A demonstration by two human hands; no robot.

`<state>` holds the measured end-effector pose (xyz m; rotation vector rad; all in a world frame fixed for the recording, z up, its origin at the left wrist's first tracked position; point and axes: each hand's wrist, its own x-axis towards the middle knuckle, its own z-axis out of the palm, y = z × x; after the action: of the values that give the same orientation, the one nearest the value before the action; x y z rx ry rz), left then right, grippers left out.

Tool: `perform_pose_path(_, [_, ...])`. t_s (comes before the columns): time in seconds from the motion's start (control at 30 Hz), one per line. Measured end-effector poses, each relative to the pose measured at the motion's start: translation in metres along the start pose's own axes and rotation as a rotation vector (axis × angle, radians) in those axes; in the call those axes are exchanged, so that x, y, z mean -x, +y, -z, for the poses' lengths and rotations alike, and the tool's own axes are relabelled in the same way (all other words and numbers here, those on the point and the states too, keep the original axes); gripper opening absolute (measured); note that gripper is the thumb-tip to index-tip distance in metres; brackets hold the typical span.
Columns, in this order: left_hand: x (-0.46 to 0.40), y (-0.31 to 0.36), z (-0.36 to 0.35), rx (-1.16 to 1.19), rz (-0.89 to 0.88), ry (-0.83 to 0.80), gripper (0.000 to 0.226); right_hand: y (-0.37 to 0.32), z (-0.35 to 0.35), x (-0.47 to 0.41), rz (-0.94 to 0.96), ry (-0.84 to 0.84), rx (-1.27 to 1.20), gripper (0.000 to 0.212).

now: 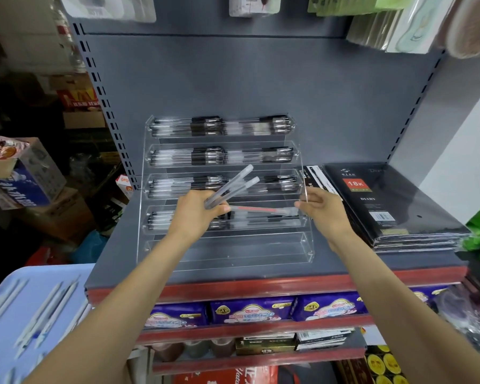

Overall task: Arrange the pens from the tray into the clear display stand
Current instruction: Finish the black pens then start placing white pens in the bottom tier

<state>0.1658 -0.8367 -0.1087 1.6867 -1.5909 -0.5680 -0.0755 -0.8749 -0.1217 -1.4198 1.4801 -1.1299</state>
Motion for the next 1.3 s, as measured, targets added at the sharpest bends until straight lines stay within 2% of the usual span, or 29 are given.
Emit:
perform_pose_path(0.23, [-0.004, 0.016, -0.012, -0.26, -0.005, -0.023, 0.025, 0.002, 0.001, -0.002, 0.016, 0.0, 0.012, 0.034])
perform_pose_path(0.47, [-0.001, 0.014, -0.013, -0.247, -0.052, 0.007, 0.021, 0.002, 0.002, 0.001, 0.012, -0.016, -0.004, 0.036])
perform_pose_path(0.67, [0.004, 0.008, -0.008, -0.218, -0.022, 0.074, 0.017, 0.005, 0.001, -0.003, 0.007, 0.005, 0.028, 0.043])
perform_pose_path(0.83, [0.007, 0.009, -0.009, -0.288, -0.045, 0.041, 0.016, 0.002, -0.006, -0.007, -0.006, 0.031, 0.173, 0.044])
perform_pose_path(0.97, [0.007, 0.012, -0.011, -0.301, -0.066, 0.013, 0.018, 0.002, -0.006, -0.007, -0.011, 0.031, 0.188, 0.044])
perform_pose_path(1.03, [0.007, 0.012, -0.008, -0.277, -0.057, 0.02, 0.019, -0.003, -0.005, -0.001, 0.02, 0.068, 0.182, 0.046])
perform_pose_path(1.13, [0.01, 0.012, 0.0, -0.214, -0.068, 0.02, 0.019, -0.013, -0.004, 0.009, 0.207, 0.207, 0.276, 0.046])
perform_pose_path(1.2, [0.013, 0.014, 0.004, -0.15, -0.084, -0.026, 0.02, -0.026, -0.005, 0.016, 0.295, 0.133, 0.264, 0.039])
perform_pose_path(1.3, [0.016, 0.021, 0.007, -0.06, -0.121, -0.119, 0.024, -0.043, -0.012, 0.025, 0.247, -0.181, 0.021, 0.022])
